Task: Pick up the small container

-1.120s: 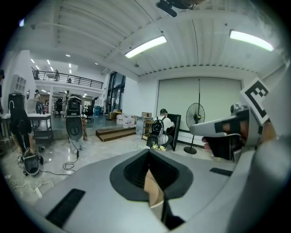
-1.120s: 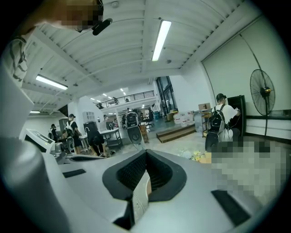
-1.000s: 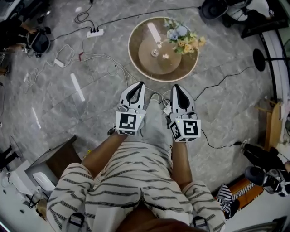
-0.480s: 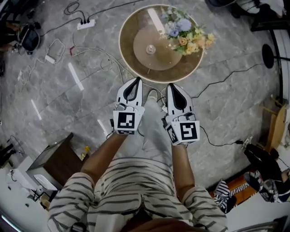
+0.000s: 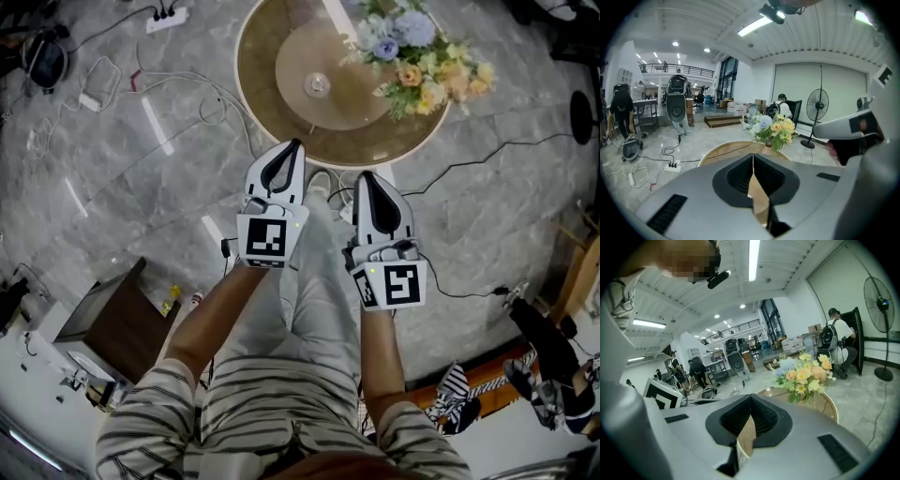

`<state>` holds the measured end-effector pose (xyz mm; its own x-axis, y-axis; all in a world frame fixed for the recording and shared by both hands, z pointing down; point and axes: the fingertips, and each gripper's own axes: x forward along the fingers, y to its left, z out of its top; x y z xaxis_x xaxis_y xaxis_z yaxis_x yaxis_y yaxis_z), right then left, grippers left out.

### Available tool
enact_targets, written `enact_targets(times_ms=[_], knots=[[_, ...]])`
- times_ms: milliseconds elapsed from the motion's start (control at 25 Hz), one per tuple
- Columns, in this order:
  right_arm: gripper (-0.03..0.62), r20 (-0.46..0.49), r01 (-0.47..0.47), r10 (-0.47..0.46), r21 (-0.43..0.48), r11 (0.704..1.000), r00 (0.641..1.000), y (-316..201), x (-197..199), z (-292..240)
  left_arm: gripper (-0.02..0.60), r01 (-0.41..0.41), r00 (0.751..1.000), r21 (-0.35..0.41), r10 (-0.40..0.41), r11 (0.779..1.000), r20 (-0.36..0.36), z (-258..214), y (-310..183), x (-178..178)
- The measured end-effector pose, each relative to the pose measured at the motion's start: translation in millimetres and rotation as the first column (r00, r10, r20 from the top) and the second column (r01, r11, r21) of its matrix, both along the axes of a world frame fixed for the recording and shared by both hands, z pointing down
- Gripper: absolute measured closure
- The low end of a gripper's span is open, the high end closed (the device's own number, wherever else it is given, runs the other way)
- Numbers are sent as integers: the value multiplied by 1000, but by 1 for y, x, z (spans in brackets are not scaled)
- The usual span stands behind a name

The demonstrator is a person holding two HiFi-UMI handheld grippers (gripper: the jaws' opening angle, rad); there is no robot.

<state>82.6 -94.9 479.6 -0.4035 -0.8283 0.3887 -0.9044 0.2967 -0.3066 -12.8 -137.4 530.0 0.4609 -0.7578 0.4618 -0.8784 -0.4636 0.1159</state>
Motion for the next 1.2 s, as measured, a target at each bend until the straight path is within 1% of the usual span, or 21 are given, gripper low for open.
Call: enact_targets(times_ms=[280,480,600,800,960,1200], knots=[[585,7,6,-6,-27,1000,1000,-11,1,50,550,27,1000,-19,-27,999,2,54,-27,2],[585,44,-10,13,-51,999,999,-15,5,74,473,39,999,-36,-38,999,14,88,-41,2],[585,43,-27,30,-70,997,999,-14,11,91,439,33,999,-55,-32,998,25,112,-48,4],[585,70,-89,99,-132,987,993,-2,24,116,332,21,999,-66,-18,998,50,147,-59,12],[585,88,-76,89,-140,987,992,0,16,122,281,27,996,-33,-24,999,81,166,-77,16],[585,88,-81,94,-147,986,992,-3,17,130,218,21,996,-61,-16,998,90,195,-92,25]])
